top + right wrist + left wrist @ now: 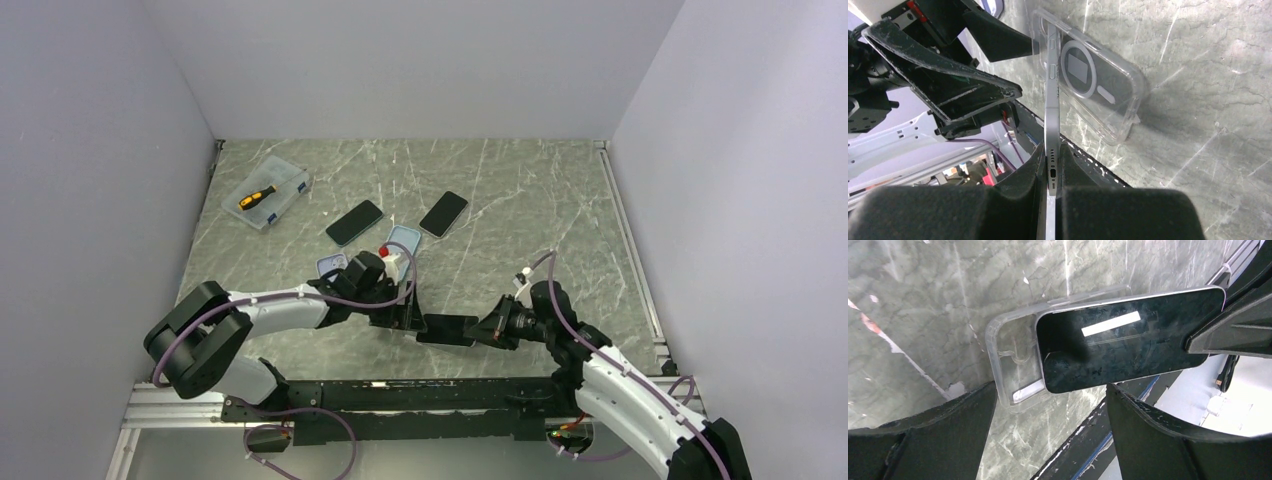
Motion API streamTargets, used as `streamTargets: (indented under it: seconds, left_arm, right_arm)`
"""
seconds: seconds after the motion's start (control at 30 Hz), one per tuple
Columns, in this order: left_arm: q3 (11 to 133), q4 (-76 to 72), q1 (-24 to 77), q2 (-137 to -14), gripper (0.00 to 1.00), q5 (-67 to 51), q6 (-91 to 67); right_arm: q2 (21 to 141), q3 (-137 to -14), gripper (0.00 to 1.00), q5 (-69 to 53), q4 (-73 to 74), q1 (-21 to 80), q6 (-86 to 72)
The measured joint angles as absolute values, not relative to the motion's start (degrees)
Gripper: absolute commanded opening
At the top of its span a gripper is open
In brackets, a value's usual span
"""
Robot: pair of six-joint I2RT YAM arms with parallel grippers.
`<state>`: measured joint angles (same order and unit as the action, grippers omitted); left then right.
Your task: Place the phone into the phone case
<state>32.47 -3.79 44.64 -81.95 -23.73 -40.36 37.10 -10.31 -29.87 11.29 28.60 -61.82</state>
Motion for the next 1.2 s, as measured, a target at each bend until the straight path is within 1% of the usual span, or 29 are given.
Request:
streamTargets:
  seconds: [0.3, 0.5, 0.73, 1.2]
  left_arm:
    - [31.4, -2.5, 49.3, -79.2, 0.85, -20.1, -41.8]
    - [31.6, 0.5, 50.0, -77.8, 0.88, -18.4, -41.3]
    - [34.7, 5.0, 50.0, -78.0, 0.88, -15.6, -39.6]
    - [35.8, 4.1, 49.4, -81.3, 0.87, -16.3, -38.8]
  right_arm:
    - [36.4, -8.8, 0.00, -29.5, 10.1, 28.7, -63.2]
    - [42.6, -9.2, 0.00, -31.4, 6.5, 28.6, -60.2]
    - [49.1, -13.9, 0.00, -33.5, 6.8, 28.6, -53.5]
    - [58.3, -17.1, 0.00, -37.6, 4.5, 28.5, -47.4]
